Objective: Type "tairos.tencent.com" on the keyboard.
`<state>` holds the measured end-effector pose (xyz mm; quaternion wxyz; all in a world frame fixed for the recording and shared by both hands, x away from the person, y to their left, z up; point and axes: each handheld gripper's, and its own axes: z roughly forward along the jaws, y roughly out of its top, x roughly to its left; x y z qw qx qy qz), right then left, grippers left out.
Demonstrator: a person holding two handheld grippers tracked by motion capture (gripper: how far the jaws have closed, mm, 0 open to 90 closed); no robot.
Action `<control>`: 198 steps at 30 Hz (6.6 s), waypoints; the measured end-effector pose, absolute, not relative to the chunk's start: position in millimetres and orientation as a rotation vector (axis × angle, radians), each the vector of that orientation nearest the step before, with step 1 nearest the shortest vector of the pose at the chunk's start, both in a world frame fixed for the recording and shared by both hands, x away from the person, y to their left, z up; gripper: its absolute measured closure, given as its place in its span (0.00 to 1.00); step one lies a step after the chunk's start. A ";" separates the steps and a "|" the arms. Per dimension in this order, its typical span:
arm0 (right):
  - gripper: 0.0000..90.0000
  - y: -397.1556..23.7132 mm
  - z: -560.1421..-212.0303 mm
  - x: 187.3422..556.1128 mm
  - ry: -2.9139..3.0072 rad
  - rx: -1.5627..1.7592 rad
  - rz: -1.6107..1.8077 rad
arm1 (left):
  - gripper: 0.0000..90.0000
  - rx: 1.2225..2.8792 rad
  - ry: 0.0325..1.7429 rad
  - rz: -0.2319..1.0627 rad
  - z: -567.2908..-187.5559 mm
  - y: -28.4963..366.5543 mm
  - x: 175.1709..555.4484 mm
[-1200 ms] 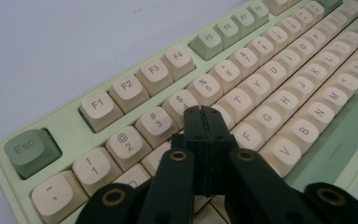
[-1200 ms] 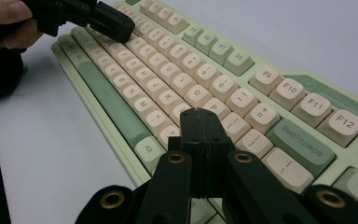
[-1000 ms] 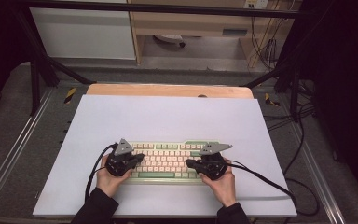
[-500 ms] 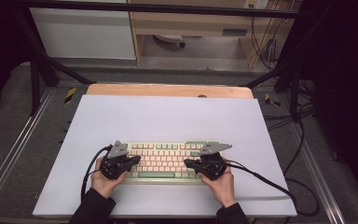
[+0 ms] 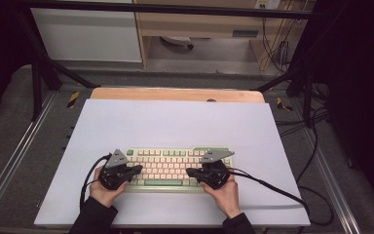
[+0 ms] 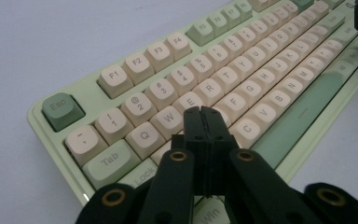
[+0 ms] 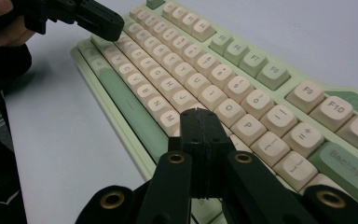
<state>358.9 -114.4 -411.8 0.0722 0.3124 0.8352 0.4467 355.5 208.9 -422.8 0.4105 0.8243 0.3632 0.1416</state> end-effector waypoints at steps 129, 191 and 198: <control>1.00 -139.7 -411.4 359.3 2.468 0.986 1.305 | 1.00 2.100 0.888 0.361 -417.0 156.2 374.0; 1.00 -139.8 -402.3 359.3 2.446 0.981 1.338 | 1.00 2.111 0.855 0.370 -409.4 191.1 354.4; 1.00 -136.2 -402.9 362.1 2.449 0.986 1.344 | 1.00 2.104 0.879 0.354 -416.2 202.3 351.3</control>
